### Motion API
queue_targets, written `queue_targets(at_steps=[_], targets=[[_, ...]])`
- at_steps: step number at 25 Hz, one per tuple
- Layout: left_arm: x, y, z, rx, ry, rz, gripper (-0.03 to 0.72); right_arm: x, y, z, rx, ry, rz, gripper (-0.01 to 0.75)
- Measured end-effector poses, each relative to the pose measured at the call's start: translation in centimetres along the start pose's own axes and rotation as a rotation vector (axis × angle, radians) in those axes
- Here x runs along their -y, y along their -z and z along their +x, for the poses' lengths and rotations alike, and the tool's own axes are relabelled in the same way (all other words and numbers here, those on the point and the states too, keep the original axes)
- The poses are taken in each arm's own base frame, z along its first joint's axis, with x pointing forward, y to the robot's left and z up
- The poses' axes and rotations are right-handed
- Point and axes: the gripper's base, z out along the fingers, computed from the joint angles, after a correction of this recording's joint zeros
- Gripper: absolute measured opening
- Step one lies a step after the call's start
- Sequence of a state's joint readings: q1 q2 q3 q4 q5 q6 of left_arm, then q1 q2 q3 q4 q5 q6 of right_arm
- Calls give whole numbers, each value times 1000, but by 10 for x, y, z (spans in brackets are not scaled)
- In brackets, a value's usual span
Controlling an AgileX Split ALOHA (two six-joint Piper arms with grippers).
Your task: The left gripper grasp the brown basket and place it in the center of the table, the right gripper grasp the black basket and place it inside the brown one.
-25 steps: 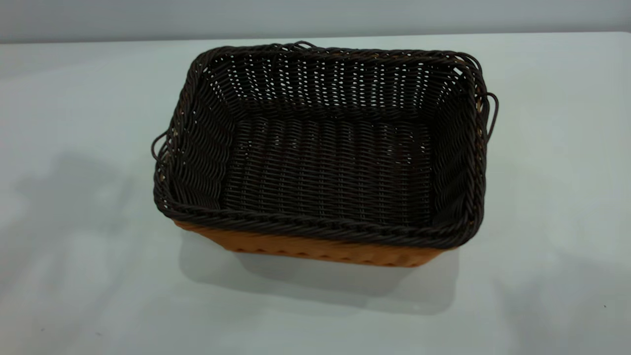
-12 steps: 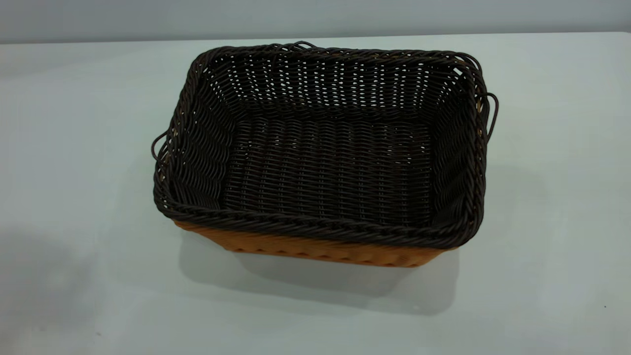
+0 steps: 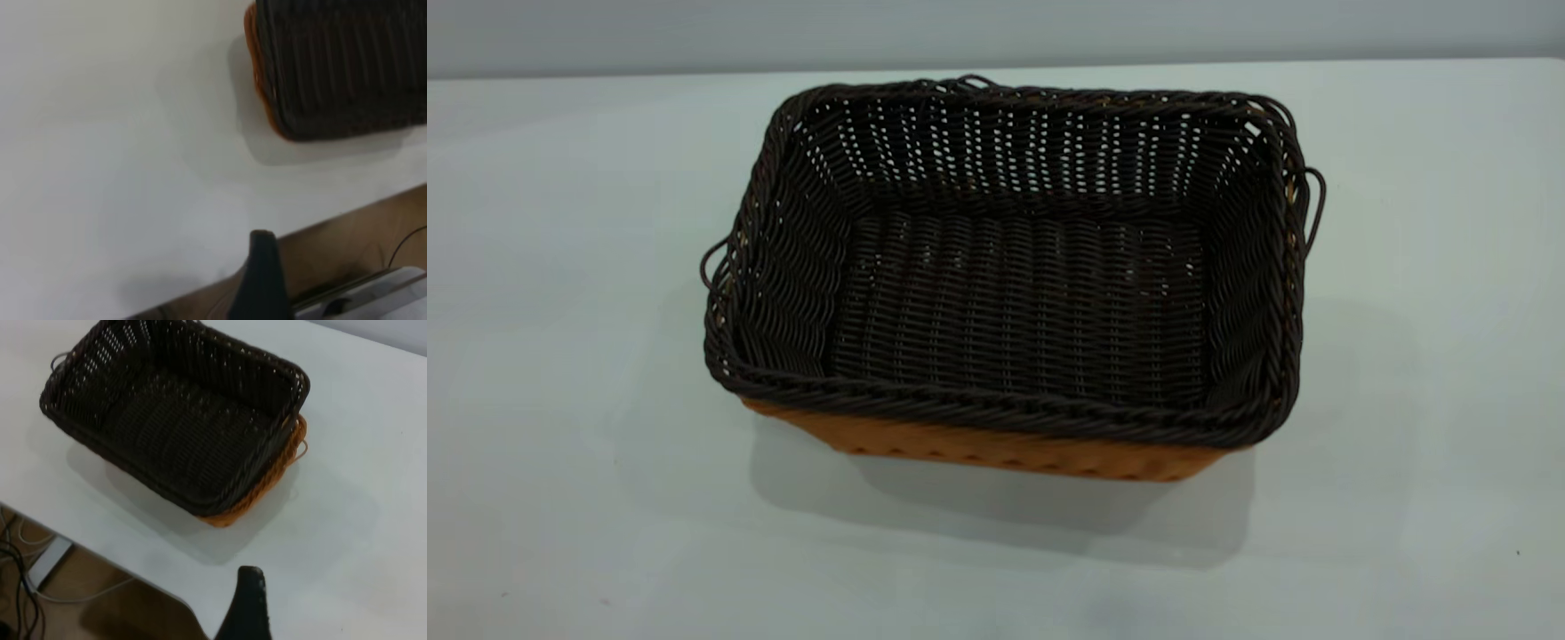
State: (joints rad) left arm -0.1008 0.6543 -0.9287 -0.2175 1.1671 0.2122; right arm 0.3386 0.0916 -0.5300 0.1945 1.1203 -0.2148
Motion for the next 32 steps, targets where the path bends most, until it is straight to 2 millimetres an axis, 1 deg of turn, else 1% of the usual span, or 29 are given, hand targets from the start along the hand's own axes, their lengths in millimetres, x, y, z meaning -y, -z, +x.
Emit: queue_targets(at_steps=[6, 10, 13, 18, 22, 26, 32], targets=[[6, -6, 45, 24, -5, -4, 547, -1, -5, 14, -4, 32, -2, 585], [11, -4, 72, 83, -17, -13, 547, -2, -2, 17, 26, 37, 3, 585], [15, 2, 91, 169, -28, -30, 547, -3, 1, 19, 47, 41, 6, 585], [12, 1, 118, 248, 16, -106, 547, -3, 1, 19, 48, 42, 6, 585], [1, -9, 131, 242, 115, -206, 547, -3, 1, 19, 48, 42, 6, 584], [-9, -24, 136, 214, 187, -283, 547, -3, 1, 19, 48, 42, 6, 584], [-10, -24, 136, 226, 197, -291, 547, -3, 1, 19, 48, 42, 6, 584]])
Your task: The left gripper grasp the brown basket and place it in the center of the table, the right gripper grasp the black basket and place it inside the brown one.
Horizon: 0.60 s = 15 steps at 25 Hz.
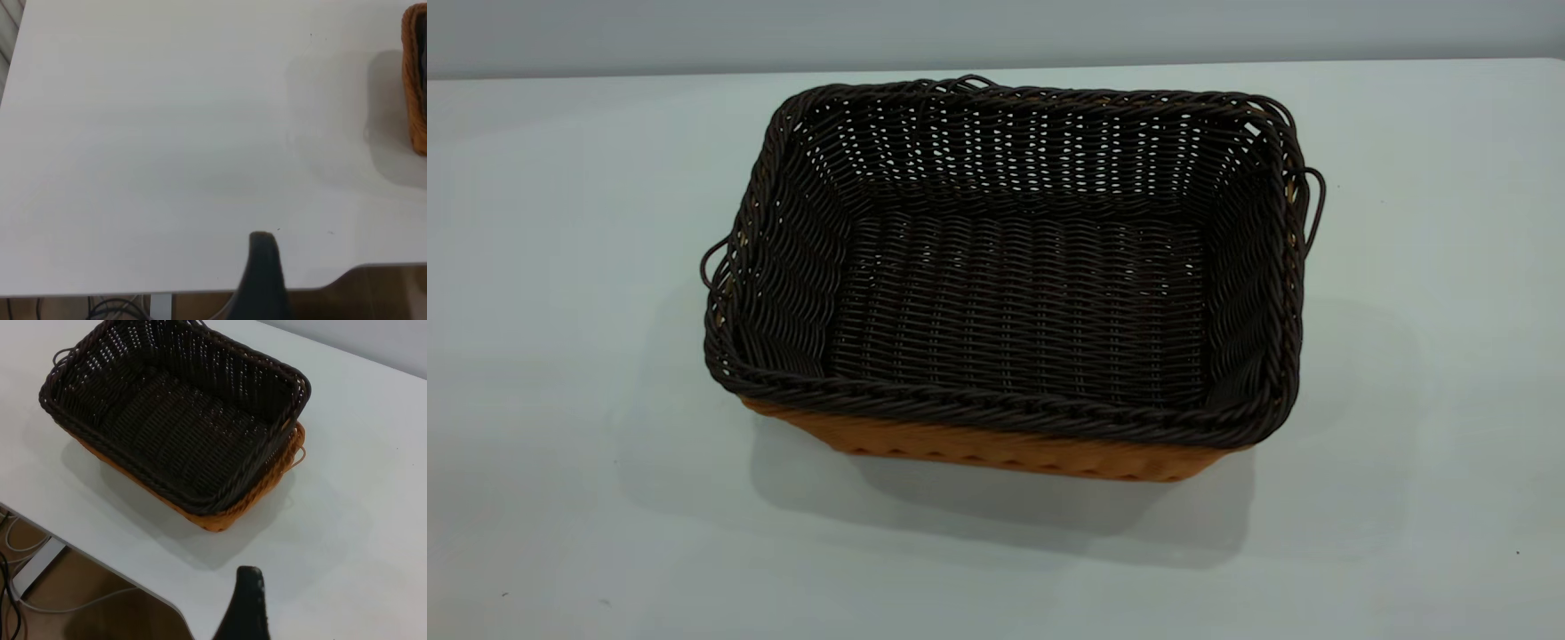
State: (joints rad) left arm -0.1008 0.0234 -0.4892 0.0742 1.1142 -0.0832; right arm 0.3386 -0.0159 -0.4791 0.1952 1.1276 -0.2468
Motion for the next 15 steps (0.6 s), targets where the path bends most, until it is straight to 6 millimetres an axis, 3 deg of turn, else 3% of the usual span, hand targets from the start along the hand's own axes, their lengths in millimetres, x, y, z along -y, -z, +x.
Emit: queue_targets(at_steps=[15], targets=[[1, 2, 2, 15, 45, -52, 547, 0, 0, 0, 0, 0, 0, 584]])
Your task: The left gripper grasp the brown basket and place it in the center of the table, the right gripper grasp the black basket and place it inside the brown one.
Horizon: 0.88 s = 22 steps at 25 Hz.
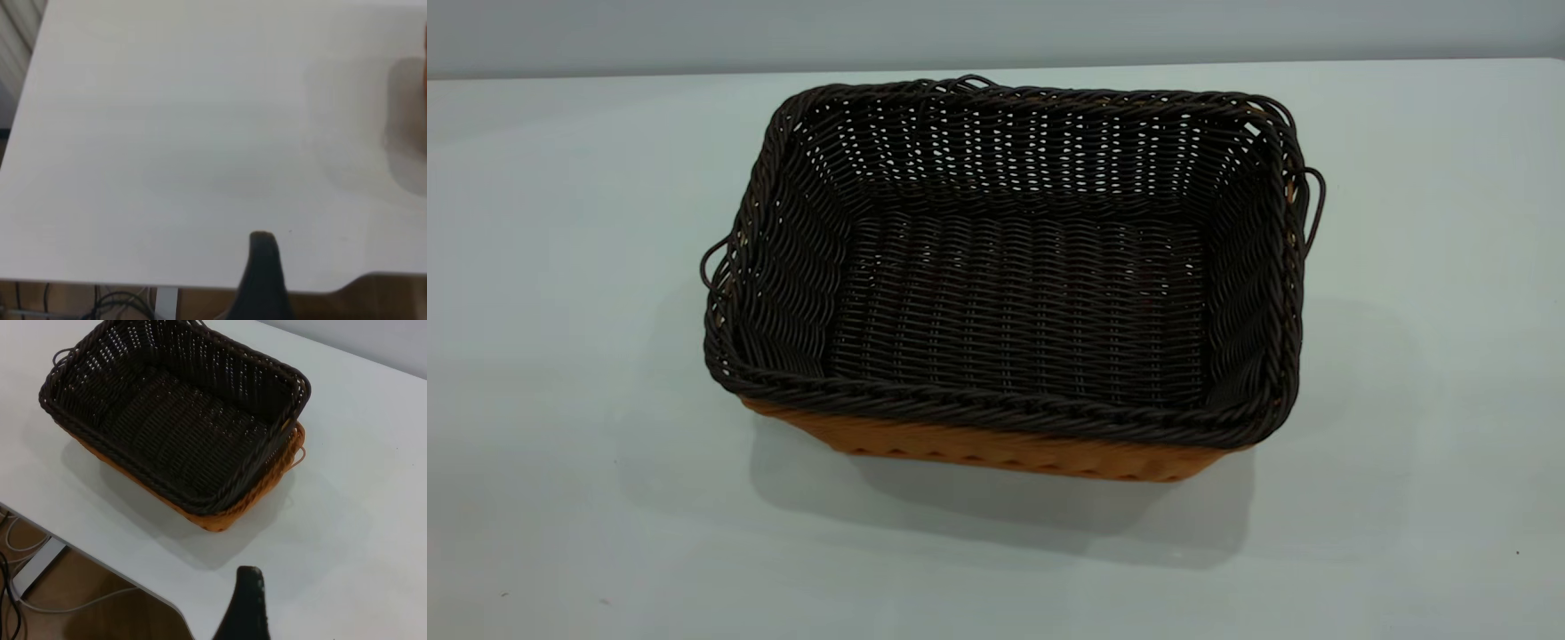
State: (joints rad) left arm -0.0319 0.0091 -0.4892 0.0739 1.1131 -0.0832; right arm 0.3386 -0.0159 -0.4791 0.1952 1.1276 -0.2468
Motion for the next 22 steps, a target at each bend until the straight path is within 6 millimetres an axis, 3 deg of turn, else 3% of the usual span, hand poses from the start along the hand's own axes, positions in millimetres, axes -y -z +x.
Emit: queue_targets(at_steps=[18, 22], targets=[[0, 3, 3, 29, 5, 1, 547, 0, 0, 0, 0, 0, 0, 584], [0, 3, 3, 29, 5, 1, 547, 0, -1, -1, -4, -43, 74, 584]])
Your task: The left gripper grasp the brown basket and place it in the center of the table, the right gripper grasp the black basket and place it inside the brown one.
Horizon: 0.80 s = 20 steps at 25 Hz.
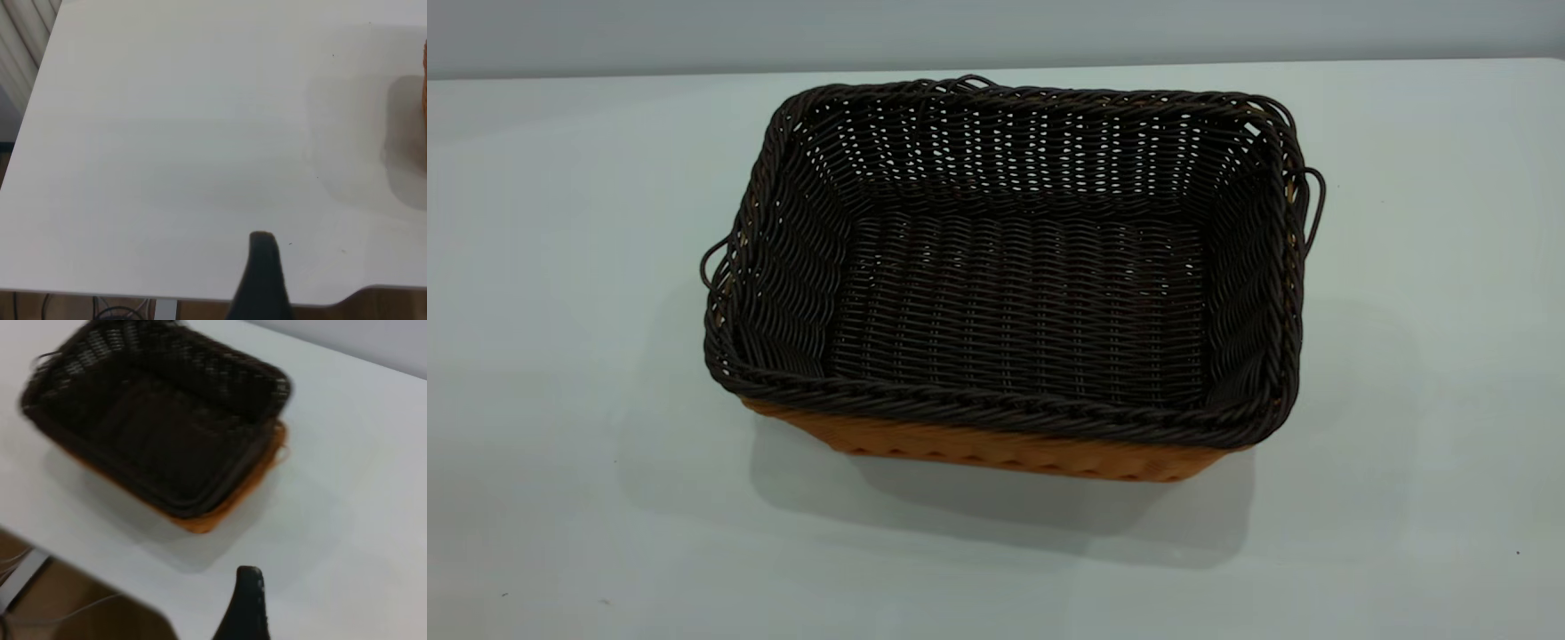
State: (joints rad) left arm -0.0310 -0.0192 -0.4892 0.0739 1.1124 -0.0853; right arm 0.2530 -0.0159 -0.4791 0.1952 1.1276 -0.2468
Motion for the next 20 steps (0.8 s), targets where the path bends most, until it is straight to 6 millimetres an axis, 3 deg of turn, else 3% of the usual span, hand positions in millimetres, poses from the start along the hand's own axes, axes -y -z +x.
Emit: queue_targets(at_steps=[10, 20], targets=[[0, 0, 0, 0, 0, 0, 547, 9, -3, 2, -28, -283, 398, 578], [0, 0, 0, 0, 0, 0, 547, 11, -2, 2, -23, -331, 427, 552]])
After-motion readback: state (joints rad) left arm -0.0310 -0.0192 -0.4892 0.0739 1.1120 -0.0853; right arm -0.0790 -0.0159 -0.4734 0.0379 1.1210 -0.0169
